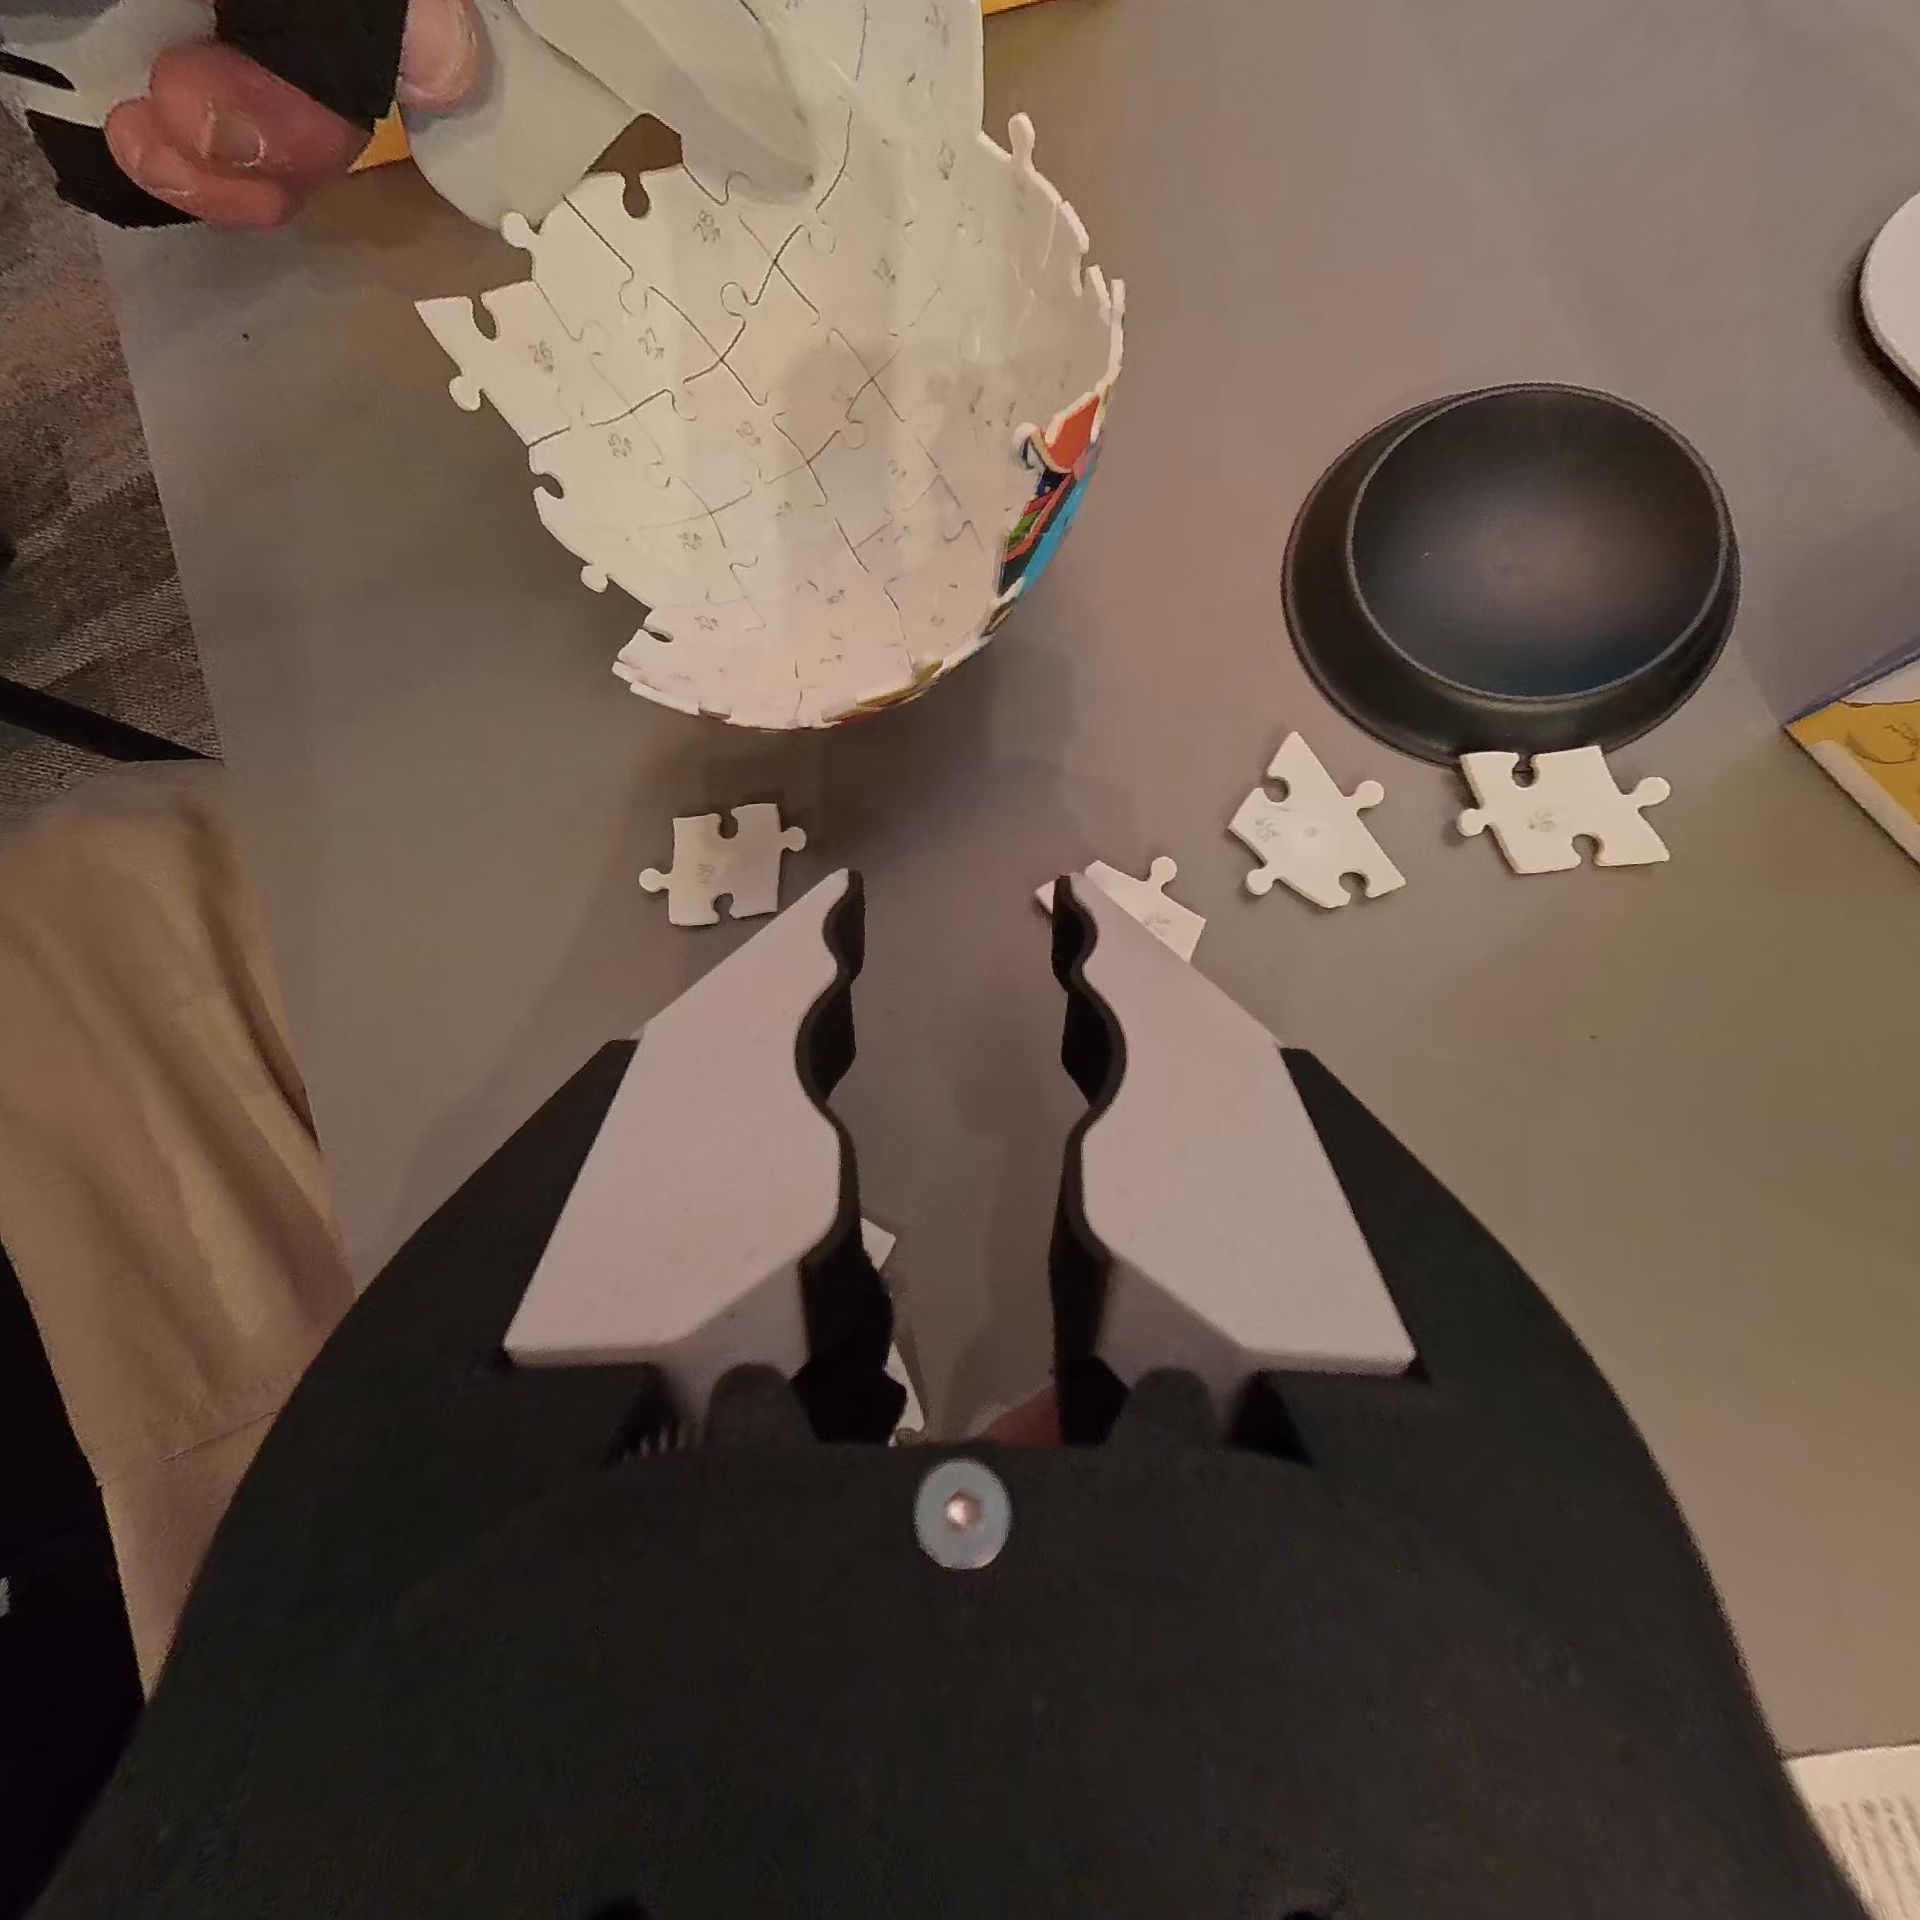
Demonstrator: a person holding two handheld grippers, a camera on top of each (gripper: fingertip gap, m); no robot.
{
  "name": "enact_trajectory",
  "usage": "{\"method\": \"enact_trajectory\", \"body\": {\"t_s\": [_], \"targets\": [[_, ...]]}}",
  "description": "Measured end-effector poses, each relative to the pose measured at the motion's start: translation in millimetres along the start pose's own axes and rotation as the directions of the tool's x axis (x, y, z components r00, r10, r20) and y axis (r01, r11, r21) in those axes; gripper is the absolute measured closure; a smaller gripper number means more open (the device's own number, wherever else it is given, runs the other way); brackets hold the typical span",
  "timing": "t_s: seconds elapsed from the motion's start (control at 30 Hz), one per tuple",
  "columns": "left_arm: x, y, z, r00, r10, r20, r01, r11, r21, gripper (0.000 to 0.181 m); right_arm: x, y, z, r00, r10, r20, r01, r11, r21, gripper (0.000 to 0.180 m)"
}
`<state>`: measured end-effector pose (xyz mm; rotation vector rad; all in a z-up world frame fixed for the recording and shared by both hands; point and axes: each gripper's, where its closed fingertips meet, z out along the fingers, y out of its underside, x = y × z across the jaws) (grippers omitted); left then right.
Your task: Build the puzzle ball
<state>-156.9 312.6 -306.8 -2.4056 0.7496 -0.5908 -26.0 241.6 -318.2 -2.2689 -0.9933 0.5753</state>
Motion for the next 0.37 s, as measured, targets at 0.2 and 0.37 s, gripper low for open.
{"method": "enact_trajectory", "body": {"t_s": [0.2,0.37], "targets": [[1,-3,0,1.0,0.025,0.0,-0.025,1.0,0.017,0.168,13,0,-9,0.999,0.013,-0.03,-0.012,1.0,0.011,0.145],[1,-3,0,0.998,0.066,0.012,-0.066,0.998,0.01,0.166,29,1,-20,0.997,0.048,-0.059,-0.046,0.998,0.03,0.145]]}}
